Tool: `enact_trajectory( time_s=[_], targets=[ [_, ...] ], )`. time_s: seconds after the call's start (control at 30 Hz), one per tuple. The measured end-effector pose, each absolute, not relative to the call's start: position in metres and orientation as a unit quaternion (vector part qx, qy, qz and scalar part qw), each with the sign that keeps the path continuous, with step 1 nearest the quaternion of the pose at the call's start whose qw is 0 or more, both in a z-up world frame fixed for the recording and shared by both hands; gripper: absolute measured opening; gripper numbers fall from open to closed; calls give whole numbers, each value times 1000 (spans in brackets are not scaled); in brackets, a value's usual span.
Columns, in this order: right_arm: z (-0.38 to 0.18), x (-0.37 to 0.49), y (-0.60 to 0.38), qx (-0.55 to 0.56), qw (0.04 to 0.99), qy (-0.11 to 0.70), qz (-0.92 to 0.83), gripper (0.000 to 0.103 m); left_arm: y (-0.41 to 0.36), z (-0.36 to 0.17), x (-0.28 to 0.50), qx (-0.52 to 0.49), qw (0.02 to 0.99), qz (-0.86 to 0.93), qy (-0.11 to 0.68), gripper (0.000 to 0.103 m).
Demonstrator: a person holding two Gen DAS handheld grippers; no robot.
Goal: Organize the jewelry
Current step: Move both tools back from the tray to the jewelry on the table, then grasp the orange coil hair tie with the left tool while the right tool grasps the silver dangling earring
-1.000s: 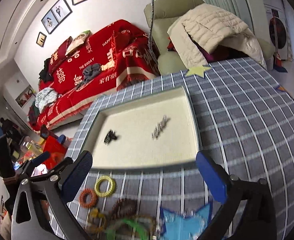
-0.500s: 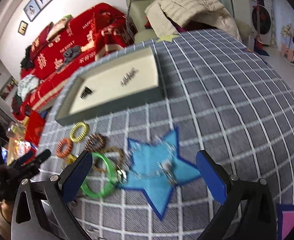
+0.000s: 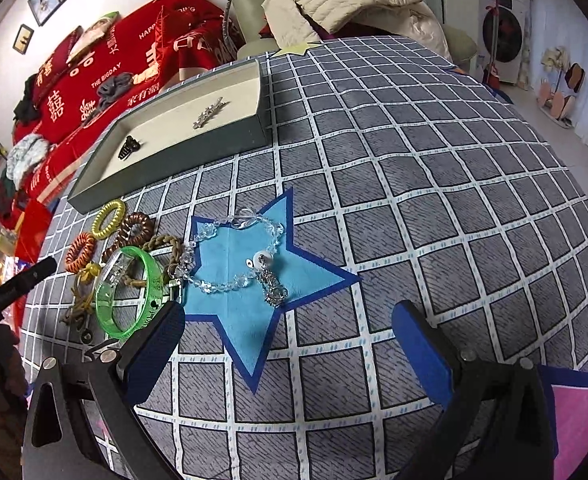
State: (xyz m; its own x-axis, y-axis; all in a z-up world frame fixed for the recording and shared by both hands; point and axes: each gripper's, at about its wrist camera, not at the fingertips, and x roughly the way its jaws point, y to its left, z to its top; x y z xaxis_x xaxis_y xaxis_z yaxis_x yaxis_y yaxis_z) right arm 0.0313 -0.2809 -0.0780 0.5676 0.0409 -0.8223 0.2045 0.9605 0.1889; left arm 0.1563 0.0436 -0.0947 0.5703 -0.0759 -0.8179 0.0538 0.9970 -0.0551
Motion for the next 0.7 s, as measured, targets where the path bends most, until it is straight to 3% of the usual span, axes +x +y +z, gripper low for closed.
enact_trajectory(
  time_s=[0.23,0.5,0.7],
  targets=[
    [-84,44,-266,87,874,476,-34,72,34,-100,165,7,885,-46,464,103],
    [-85,49,-254,36,879,474,-33,63,23,-104,171,22,882,-61,467,103],
    [-84,50,-249,12,880,474,-22,49,13,-101,173,31,881,-89,465,101]
  ],
)
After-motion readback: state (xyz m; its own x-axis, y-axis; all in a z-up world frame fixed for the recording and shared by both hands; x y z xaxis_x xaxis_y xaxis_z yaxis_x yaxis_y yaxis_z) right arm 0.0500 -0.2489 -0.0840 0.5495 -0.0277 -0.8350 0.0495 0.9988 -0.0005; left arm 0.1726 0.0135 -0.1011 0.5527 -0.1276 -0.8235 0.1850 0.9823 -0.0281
